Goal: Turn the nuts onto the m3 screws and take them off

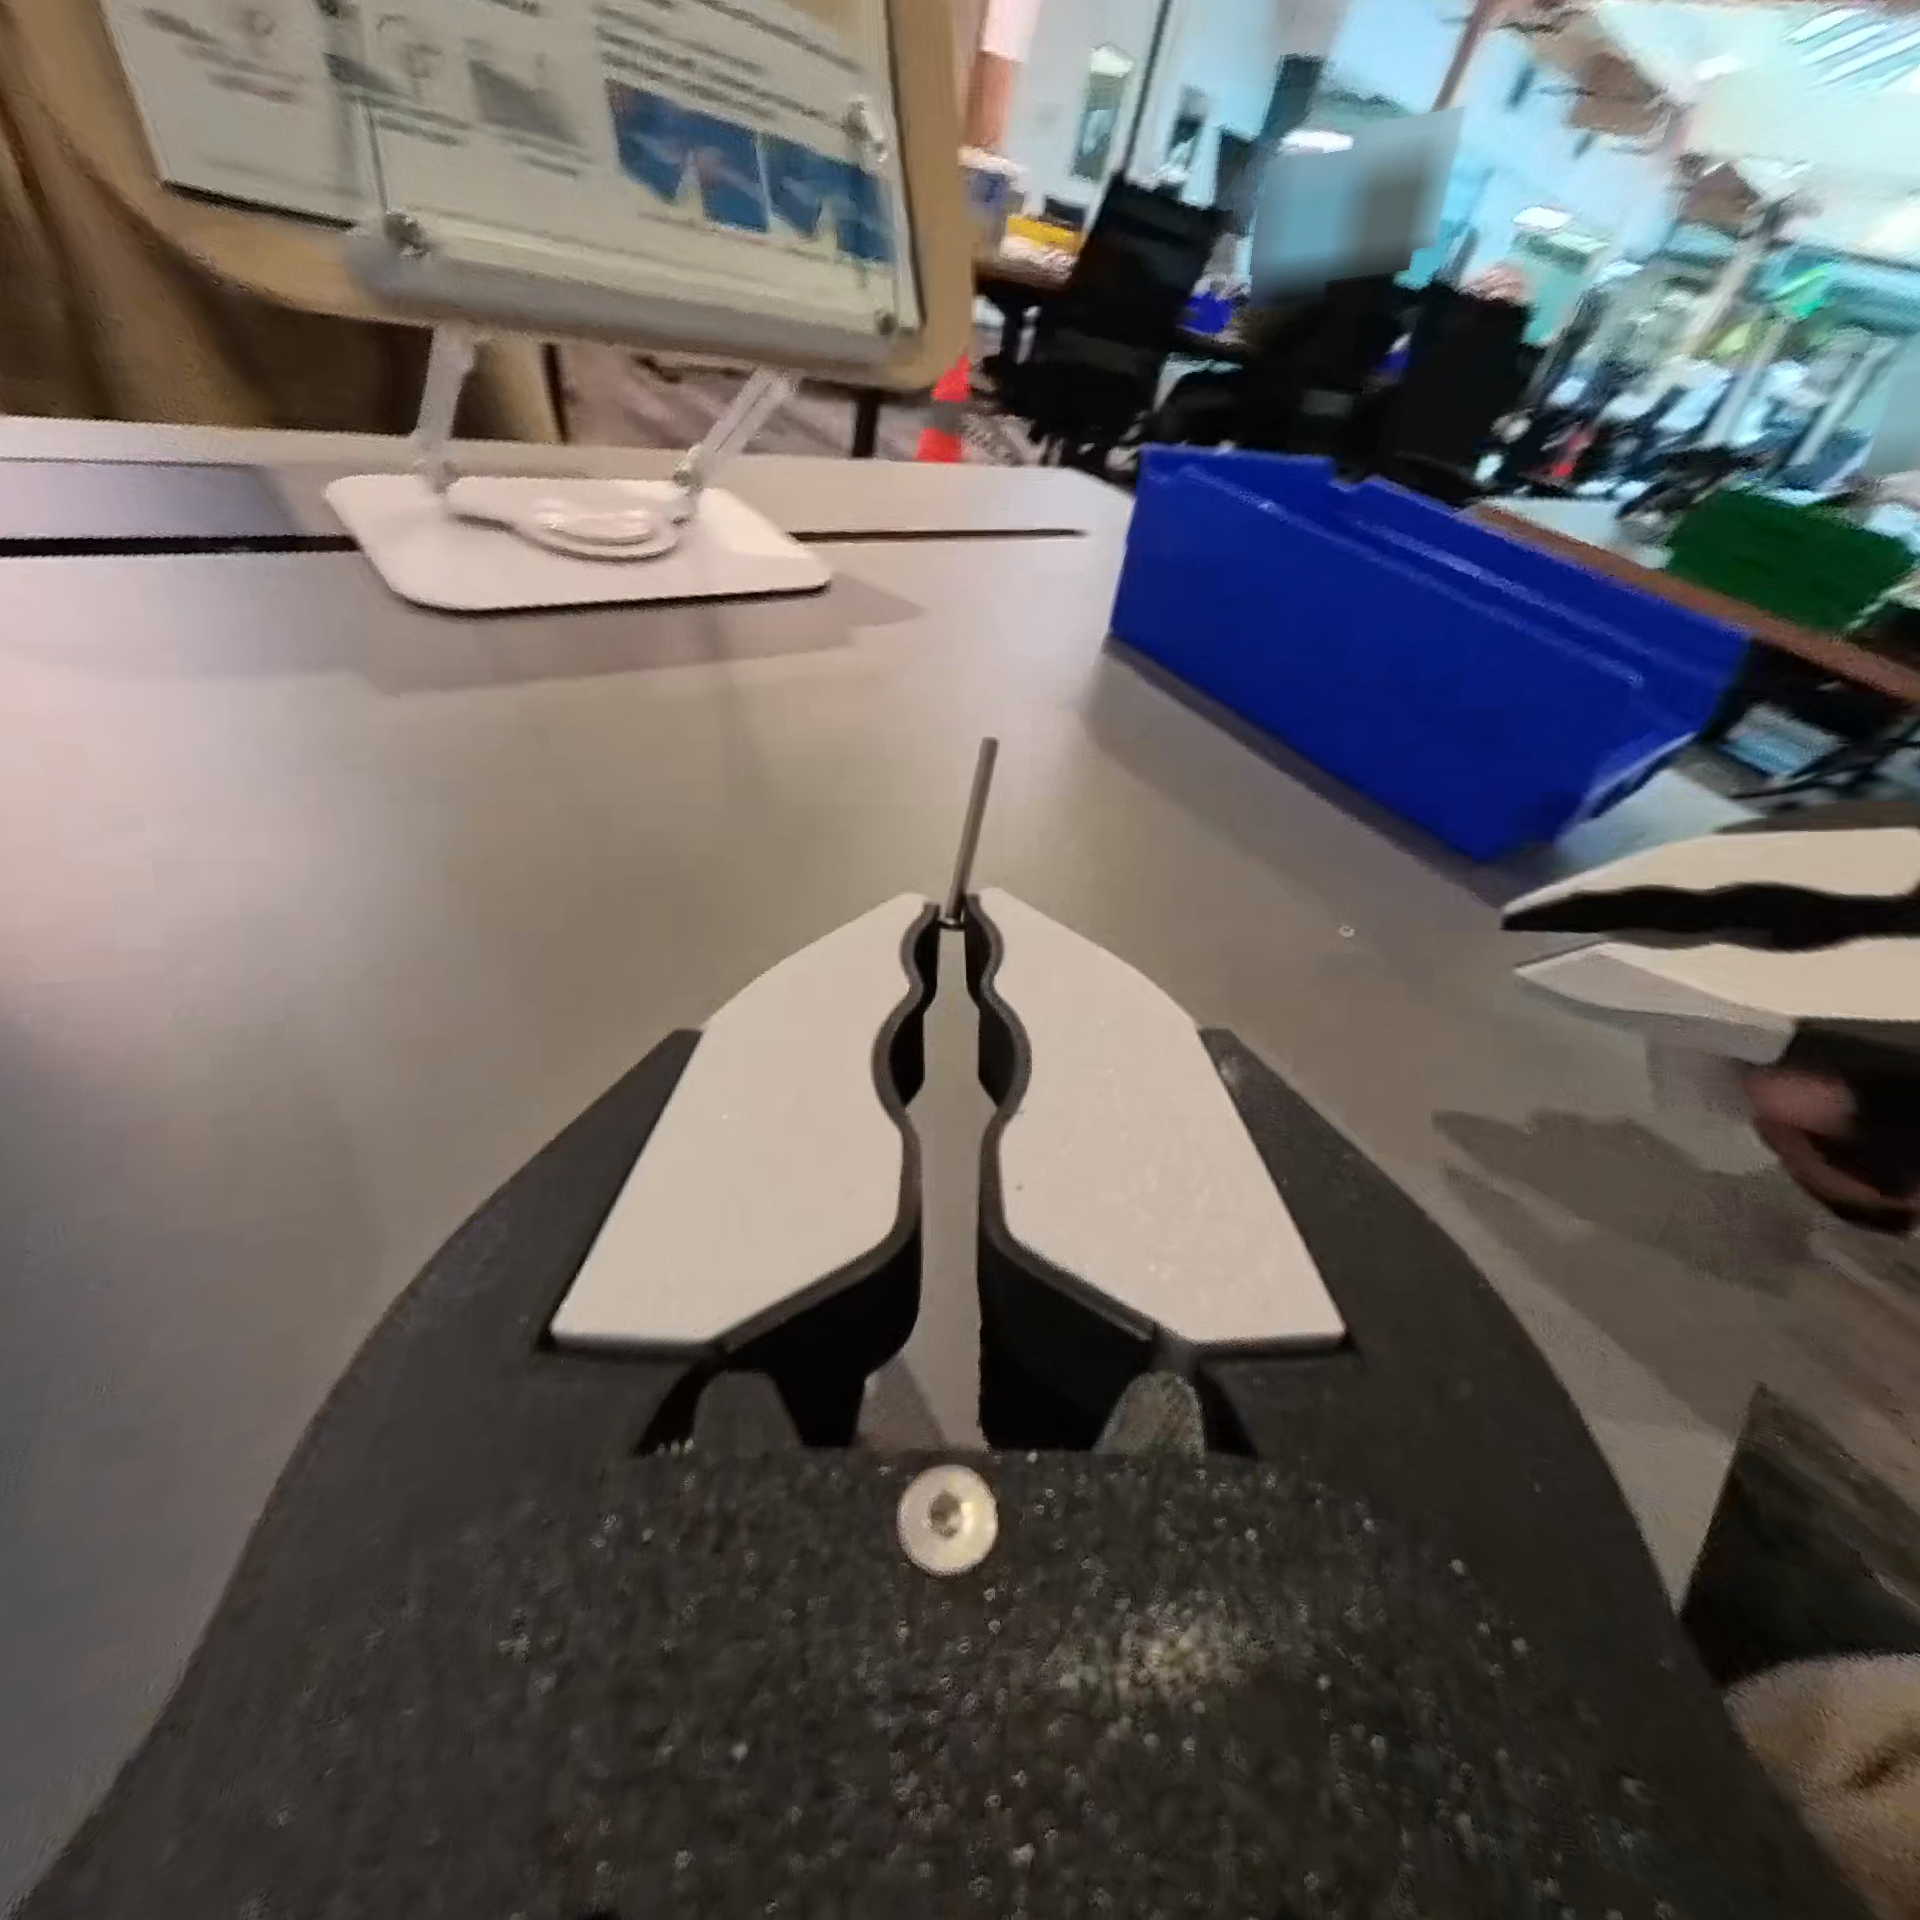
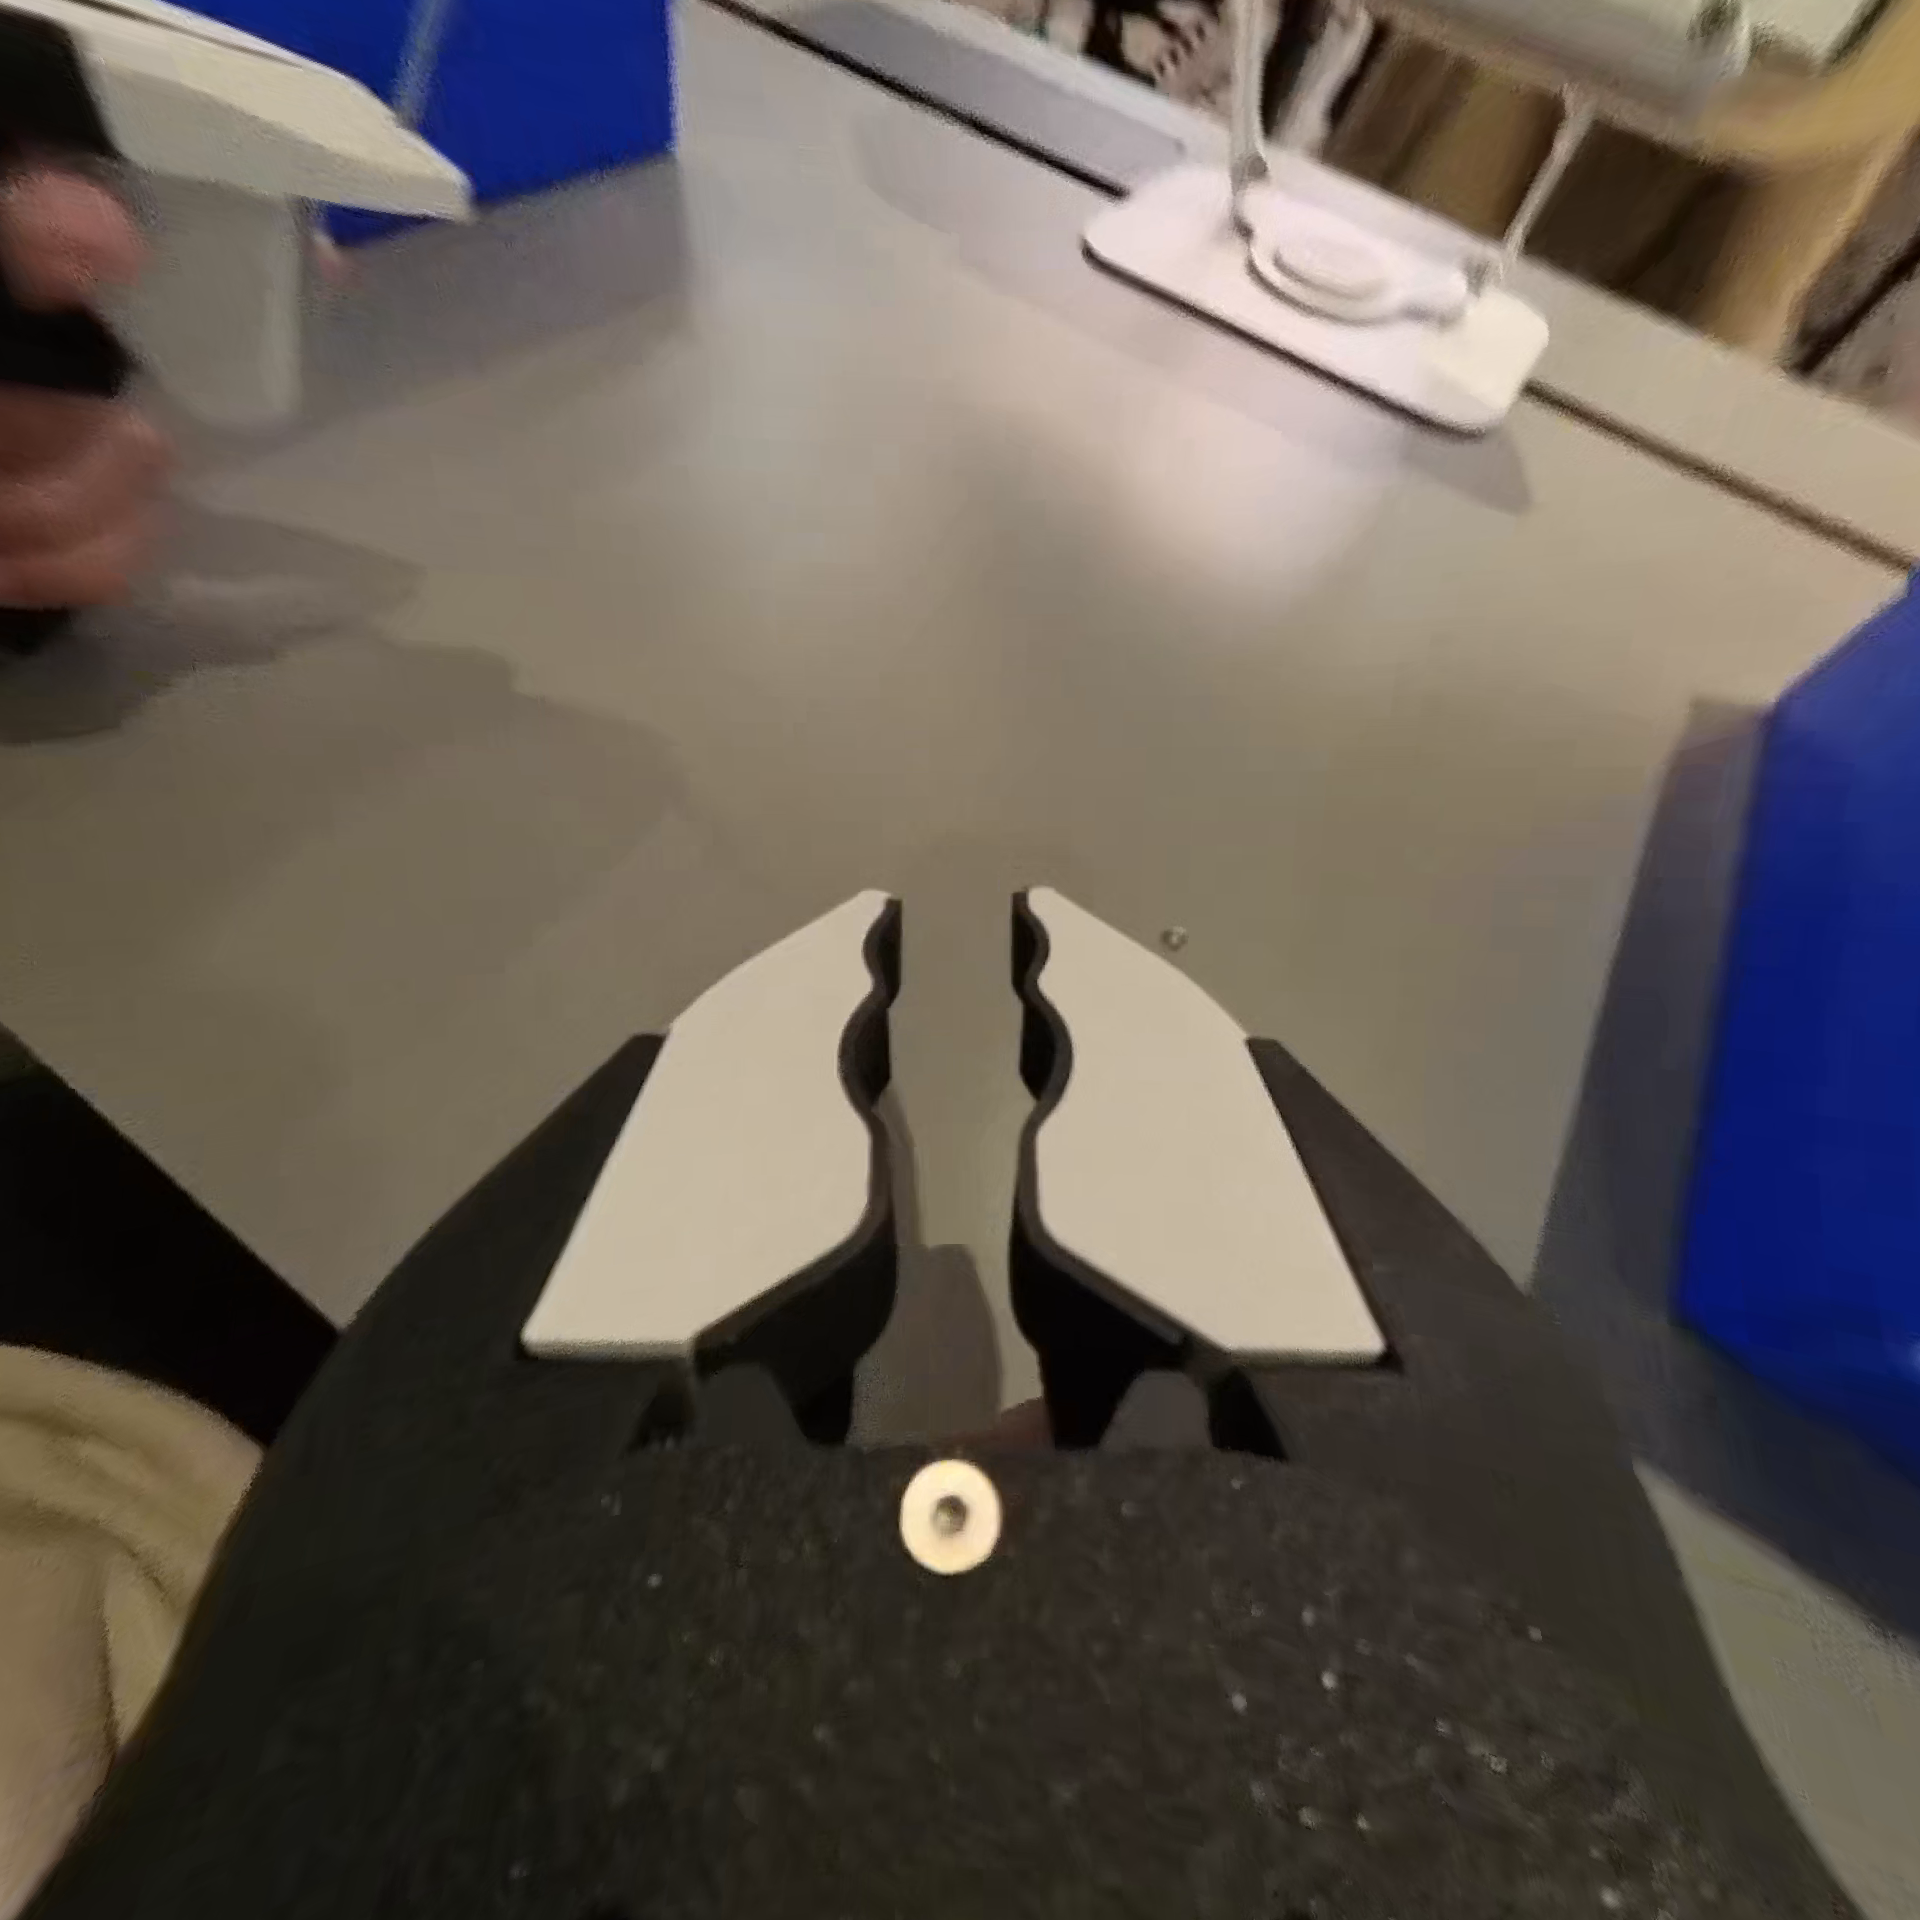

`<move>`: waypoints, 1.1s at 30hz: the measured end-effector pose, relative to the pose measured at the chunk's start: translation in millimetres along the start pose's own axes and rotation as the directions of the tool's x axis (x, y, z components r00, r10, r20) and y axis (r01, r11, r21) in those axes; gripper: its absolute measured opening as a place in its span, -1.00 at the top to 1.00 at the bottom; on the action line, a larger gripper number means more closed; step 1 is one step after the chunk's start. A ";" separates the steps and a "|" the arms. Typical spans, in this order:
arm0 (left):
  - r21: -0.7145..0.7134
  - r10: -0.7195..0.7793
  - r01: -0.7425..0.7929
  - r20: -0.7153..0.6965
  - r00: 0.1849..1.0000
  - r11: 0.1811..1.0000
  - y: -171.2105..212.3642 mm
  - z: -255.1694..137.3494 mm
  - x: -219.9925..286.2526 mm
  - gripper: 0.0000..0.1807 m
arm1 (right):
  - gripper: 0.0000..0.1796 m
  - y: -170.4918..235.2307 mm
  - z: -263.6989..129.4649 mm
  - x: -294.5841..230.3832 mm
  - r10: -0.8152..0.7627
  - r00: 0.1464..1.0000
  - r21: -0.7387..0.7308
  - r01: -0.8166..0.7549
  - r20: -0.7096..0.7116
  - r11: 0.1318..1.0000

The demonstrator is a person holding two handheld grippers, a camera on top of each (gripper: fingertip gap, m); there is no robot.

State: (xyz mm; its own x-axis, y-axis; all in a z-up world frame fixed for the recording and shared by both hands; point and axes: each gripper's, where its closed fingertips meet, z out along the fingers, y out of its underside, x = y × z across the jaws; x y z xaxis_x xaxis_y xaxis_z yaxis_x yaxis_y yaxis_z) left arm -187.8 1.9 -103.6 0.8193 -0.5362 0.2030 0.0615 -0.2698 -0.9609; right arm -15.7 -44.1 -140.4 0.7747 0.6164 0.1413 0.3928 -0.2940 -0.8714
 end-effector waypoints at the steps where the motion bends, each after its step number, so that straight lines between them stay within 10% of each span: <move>1: -0.006 0.001 -0.001 0.052 0.999 1.000 3.4 -3.8 -2.5 0.96 | 0.73 7.7 0.8 1.8 0.039 0.999 -0.021 -0.039 -0.017 0.999; 12: 0.038 0.176 -0.180 0.095 0.980 0.983 2.6 -10.3 17.5 0.96 | 0.74 83.5 -46.6 72.6 0.255 0.915 -0.106 -0.301 -0.313 0.948; 33: 0.036 0.221 -0.222 0.031 0.975 0.974 5.5 -8.9 29.7 0.96 | 0.84 78.8 -16.2 67.6 0.129 0.988 -0.414 -0.153 -0.085 0.897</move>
State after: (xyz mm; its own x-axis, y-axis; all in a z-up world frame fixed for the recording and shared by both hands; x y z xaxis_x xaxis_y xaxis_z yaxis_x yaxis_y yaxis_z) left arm -168.2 -22.7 -101.1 0.8303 -0.5570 -0.0200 -0.1012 -0.1152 -0.9882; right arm 75.7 -37.4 -191.9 0.8583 0.5088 0.0671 0.4393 -0.6607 -0.6087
